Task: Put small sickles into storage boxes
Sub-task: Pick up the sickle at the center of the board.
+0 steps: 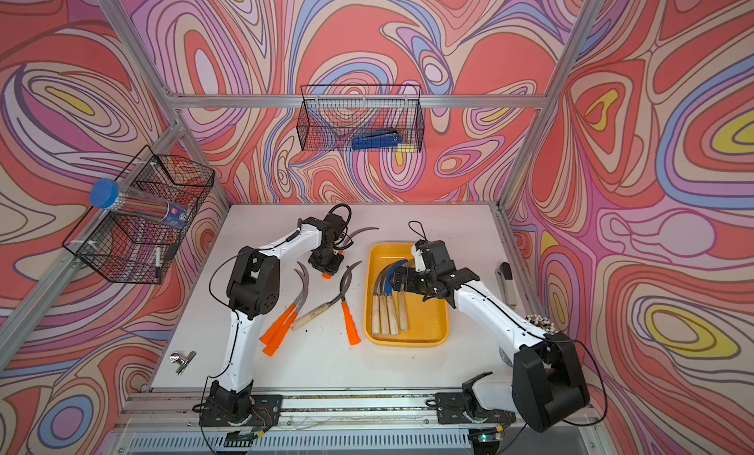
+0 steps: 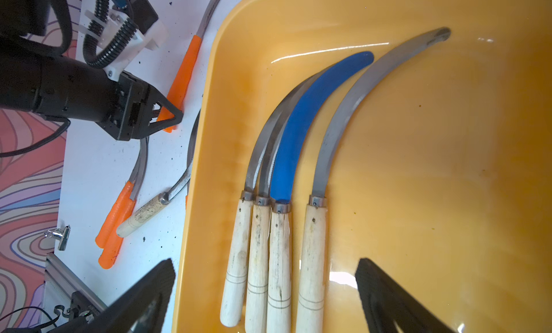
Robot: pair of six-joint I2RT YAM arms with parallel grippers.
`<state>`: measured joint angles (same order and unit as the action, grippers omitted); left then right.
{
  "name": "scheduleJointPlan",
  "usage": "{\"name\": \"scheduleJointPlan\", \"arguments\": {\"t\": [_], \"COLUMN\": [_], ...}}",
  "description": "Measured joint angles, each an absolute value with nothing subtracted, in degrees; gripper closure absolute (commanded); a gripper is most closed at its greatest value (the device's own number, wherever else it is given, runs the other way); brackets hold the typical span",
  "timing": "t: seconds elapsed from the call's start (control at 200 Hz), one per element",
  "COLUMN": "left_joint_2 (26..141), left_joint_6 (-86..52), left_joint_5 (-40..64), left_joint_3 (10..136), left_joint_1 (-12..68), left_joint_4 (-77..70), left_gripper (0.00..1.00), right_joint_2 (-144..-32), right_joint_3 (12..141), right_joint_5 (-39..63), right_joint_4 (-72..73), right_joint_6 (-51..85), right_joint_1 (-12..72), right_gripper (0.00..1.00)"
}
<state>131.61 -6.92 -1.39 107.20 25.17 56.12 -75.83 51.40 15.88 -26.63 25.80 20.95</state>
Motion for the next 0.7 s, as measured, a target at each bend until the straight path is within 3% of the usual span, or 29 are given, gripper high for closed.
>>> {"name": "scheduleJointPlan", "arguments": {"t": [0.341,0.701], "left_joint_2": [127.5,119.7], "left_joint_6": [-10.9,-14.8], "left_joint_5": [-1.2,1.2], "left_joint_3": [100.6,91.7], "left_joint_1": [25.2,25.2], "left_joint_4": [52.1,50.3], "left_gripper": [0.89,0.93], "right_joint_2": [-75.0,-75.0], "right_joint_3": [51.4,51.4], "right_joint_5": [17.3,18.5], "right_joint_4": [-26.5,-25.3], "right_joint_6": [26.3,27.8], "right_joint_1": [20.9,22.0], "right_gripper": [0.02,0.02]}}
